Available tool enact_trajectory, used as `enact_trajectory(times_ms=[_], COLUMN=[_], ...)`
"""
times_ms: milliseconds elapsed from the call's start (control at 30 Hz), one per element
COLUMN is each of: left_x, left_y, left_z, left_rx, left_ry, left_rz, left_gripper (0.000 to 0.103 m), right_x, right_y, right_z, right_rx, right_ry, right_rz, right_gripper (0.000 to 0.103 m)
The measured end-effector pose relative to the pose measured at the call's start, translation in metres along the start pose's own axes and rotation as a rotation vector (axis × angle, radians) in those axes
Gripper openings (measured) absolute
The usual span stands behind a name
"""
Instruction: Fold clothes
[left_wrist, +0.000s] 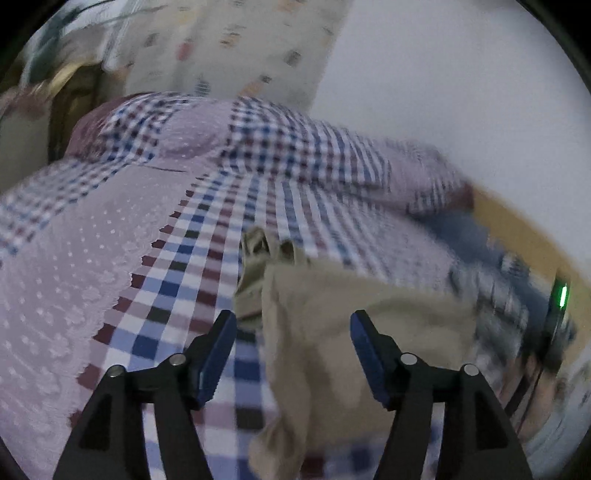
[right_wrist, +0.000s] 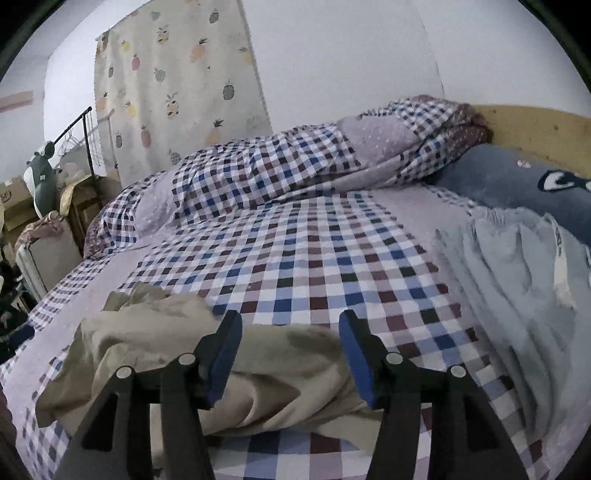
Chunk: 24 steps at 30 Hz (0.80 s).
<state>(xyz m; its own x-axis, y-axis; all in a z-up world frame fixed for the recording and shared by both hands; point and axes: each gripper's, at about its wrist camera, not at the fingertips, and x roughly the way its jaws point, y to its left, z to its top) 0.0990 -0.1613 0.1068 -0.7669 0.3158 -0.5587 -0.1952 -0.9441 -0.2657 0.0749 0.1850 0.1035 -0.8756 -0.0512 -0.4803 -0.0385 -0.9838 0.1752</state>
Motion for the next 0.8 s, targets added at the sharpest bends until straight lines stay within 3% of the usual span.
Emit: enact_trajectory(times_ms=[100,200,367,433,467,500,667,800], left_x=[-0.001,-0.002,0.0,0.005,0.008,0.011,-0.019,-0.039], left_y=[-0.017,-0.029,-0.034,-0.035,-0.034,-0.034,-0.058,-0.103], left_z=[-0.019,-0.037,-0.054,-0.059,-0.06,-0.061,-0.052,-0.061], left_rx=[0.151,0.238,0.231,0.218,0.201,0.184,0.115,0.117], left_ry=[0.069,0.095,0.136,0.163,0.182,0.202,0.077,0.034], left_rz=[0.042,0.123,0.076,0.07,0.064,0.059,-0.171,-0.382], left_gripper=[0.071,0.071,0.07,0.052,0.019,0.002,0.002,0.002], right_x=[-0.002,-0.004,-0.009,-0.014,-0.017,-0.02,-0.035,-0.047], right_y=[-0.005,-0.008,-0.007,-0.005,-0.004,-0.003,0.006,0.021], right_z=[-0.001,-0.001,-0.003,-0.005,-0.005,-0.006,-0.011,-0.014], right_rx=[0.021,0.044,0.051,0.047,0.045,0.044,0.043,0.036], right_ry=[-0.002,-0.003,-0.005,-0.01,-0.013,-0.016,0.0,0.058], right_rz=[0.002,0.007,0.022,0.028,0.033,0.037,0.125,0.332], right_gripper=[0.058,0.058,0.058,0.058,0.058,0.058,0.058,0.058])
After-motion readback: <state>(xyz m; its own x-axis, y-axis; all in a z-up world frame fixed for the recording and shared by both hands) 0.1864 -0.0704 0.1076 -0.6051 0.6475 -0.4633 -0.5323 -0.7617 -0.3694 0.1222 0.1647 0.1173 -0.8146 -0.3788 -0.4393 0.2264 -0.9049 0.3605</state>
